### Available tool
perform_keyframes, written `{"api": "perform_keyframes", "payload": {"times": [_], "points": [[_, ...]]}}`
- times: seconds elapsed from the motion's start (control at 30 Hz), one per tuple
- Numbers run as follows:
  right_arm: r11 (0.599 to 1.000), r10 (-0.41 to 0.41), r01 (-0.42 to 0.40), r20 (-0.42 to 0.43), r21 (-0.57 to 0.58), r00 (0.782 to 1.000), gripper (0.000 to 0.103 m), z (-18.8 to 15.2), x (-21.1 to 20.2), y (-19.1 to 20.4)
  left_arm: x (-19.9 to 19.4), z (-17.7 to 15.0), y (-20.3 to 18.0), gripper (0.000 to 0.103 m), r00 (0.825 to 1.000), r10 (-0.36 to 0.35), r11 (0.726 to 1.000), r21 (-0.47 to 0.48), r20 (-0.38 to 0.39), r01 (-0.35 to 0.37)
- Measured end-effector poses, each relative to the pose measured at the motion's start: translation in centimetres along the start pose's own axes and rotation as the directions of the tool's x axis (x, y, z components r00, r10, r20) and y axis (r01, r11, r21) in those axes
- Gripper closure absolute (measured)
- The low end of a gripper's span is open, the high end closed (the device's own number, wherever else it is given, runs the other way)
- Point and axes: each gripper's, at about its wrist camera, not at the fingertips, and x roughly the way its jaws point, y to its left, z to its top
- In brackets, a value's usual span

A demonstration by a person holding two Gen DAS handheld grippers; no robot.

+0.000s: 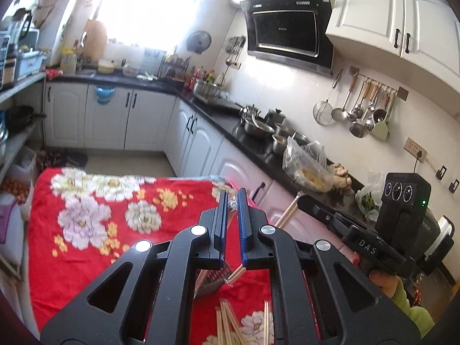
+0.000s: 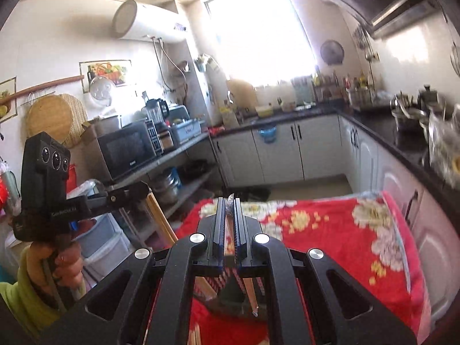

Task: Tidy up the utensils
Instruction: 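Lift both held chopsticks and carry them over the black caddy, then lower the chopsticks into the caddy and open both tools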

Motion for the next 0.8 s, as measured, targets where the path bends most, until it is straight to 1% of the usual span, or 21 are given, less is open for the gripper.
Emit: {"api": "perform_keyframes", "payload": {"times": [0.1, 0.3, 0.57, 0.67, 0.8], "points": [[1.0, -0.004, 0.004, 0.016, -0.007, 1.0, 0.097, 1.0, 0.8, 0.3, 0.0, 0.8, -0.1, 0.099, 1.0, 0.016, 1.0, 0.015, 0.016, -0.016], [1.0, -0.015, 0.015, 0.002, 0.011, 1.0, 0.097, 0.5, 3.0, -0.2, 0.6, 0.9, 0.8, 0.099, 0.997, 0.07, 0.997, 0.032, 0.04, -0.072], [0.999, -0.031, 0.032, -0.033, 0.029, 0.999, 0.097, -2.8, 5.3, -1.6, 2.7, -1.8, 4.3, 0.099, 0.99, 0.139, 0.99, -0.003, 0.016, -0.139], [0.998, -0.036, 0.037, -0.042, 0.041, 0.998, 0.097, -4.1, 6.0, -2.2, 3.3, -3.1, 5.0, 0.099, 0.992, 0.128, 0.991, -0.026, 0.002, -0.128], [0.997, -0.046, 0.049, -0.047, 0.059, 0.998, 0.097, -5.7, 6.5, -2.9, 3.6, -4.7, 5.1, 0.099, 0.99, 0.14, 0.99, -0.018, 0.012, -0.14]]}}
